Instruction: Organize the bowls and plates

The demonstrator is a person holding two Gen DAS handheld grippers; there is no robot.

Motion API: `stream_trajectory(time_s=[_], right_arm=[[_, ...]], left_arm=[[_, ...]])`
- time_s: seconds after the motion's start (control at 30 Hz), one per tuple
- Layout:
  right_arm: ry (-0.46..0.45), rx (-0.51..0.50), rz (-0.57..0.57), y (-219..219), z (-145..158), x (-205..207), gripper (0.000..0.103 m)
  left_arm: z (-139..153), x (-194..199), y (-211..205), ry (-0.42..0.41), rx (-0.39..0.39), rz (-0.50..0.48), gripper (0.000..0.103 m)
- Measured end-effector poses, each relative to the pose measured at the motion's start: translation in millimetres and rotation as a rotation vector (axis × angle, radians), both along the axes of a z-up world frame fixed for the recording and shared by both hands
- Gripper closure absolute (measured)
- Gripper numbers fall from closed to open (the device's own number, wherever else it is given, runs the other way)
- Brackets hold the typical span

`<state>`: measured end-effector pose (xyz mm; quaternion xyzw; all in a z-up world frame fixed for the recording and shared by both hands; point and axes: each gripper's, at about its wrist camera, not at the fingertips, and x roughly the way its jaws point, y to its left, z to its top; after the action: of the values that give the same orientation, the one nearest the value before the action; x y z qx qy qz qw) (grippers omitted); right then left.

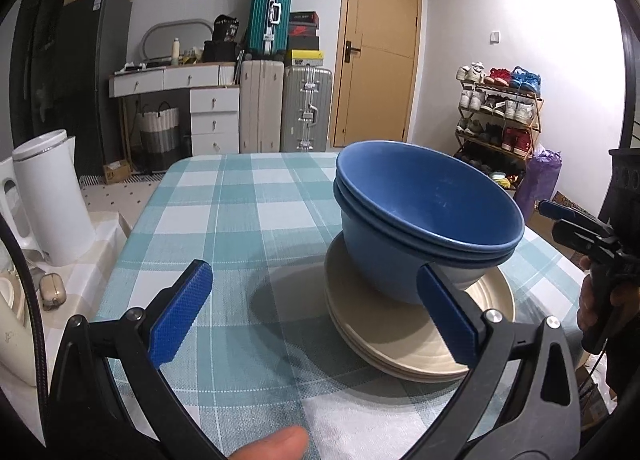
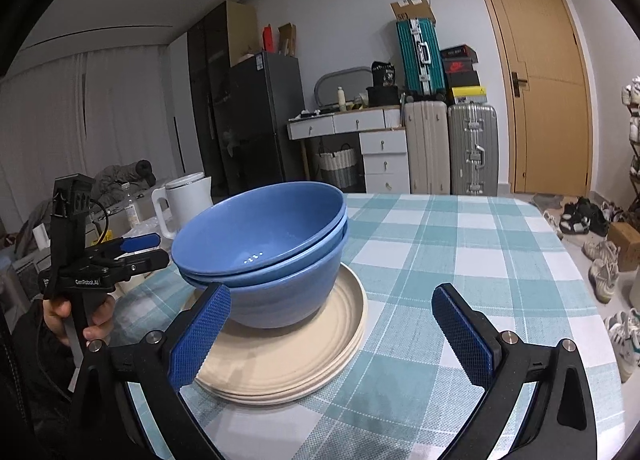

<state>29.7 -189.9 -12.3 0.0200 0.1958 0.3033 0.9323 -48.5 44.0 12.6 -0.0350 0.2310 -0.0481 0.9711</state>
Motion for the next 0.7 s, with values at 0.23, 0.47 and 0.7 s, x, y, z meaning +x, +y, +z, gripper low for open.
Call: stream_trajectory(time_s=[0.23, 0.47, 0.7], right_arm=[[-0.015, 0.010, -0.008, -2.0, -4.8, -2.0, 0.001], [-0.046, 0.010, -0.005, -1.8, -2.2, -8.4, 0.001], [-0.078, -0.043, 0.017, 10.0, -2.6, -14.6, 0.001]], left_arm=[[-5.4, 1.2, -1.3, -0.031, -0.006, 0.000, 0.001], [-10.0, 0.1, -1.3, -0.042, -0.019, 0.000, 0.001], [-12.3, 0.9, 1.4, -0.048, -0.030, -0.006, 0.001]])
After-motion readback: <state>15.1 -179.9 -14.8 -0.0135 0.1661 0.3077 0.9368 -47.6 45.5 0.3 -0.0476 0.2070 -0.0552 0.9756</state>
